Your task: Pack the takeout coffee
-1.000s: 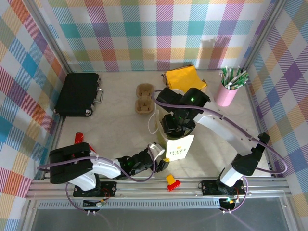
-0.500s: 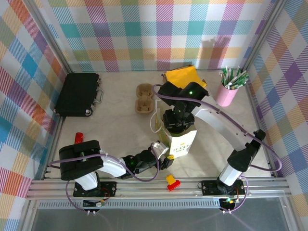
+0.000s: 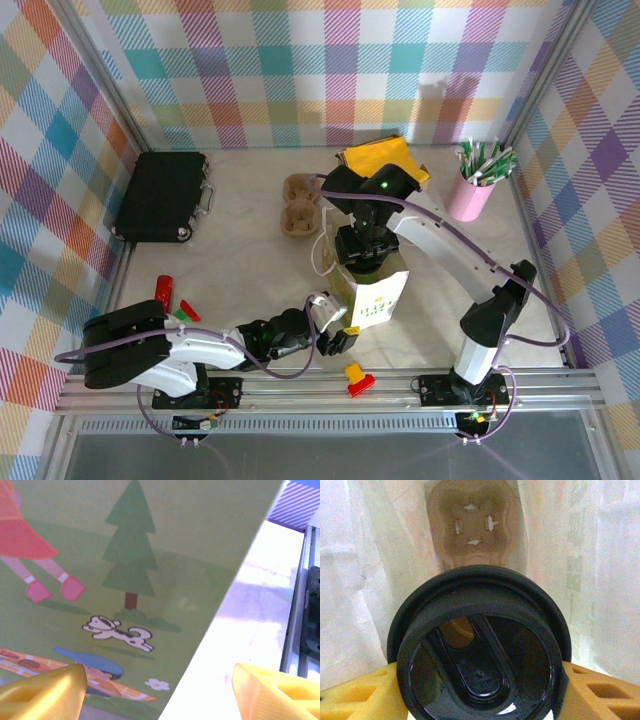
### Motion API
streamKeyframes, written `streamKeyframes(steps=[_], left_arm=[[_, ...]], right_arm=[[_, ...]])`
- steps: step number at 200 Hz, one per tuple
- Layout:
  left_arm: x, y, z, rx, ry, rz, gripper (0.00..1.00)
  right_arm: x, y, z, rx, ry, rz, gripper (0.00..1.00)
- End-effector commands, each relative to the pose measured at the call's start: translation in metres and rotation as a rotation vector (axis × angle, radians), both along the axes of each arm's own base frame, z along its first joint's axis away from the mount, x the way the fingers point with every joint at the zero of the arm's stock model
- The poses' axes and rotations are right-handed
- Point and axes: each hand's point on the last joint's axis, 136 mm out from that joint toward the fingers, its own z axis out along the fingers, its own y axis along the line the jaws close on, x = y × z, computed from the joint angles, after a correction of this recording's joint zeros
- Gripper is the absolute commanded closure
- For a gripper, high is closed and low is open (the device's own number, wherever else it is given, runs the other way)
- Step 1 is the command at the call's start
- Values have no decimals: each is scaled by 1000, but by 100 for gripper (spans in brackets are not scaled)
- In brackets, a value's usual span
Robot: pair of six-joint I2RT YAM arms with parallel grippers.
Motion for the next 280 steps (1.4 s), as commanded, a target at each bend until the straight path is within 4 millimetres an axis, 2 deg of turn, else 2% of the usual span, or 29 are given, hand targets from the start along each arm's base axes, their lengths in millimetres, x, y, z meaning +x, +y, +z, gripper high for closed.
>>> streamKeyframes(steps=[1,21,76,137,198,280], left_arm=[[-5,10,1,11,-11,-22,24],[-3,19,15,-32,-9,10,20],[-9,41,49,-69,-42,17,19],[-12,75,69,-76,-93,53,17],[-14,99,74,-75,-116,85,16],[-13,97,70,-59,-113,89,15]], right_arm=[[2,-3,5,-11,-5,25,39],[5,-5,3,-12,-7,16,40],[8,-7,1,-2,-11,20,41],[6,-7,-10,-8,6,71,41],[4,-9,-17,-29,20,123,42],[6,-11,-29,-32,30,87,43]])
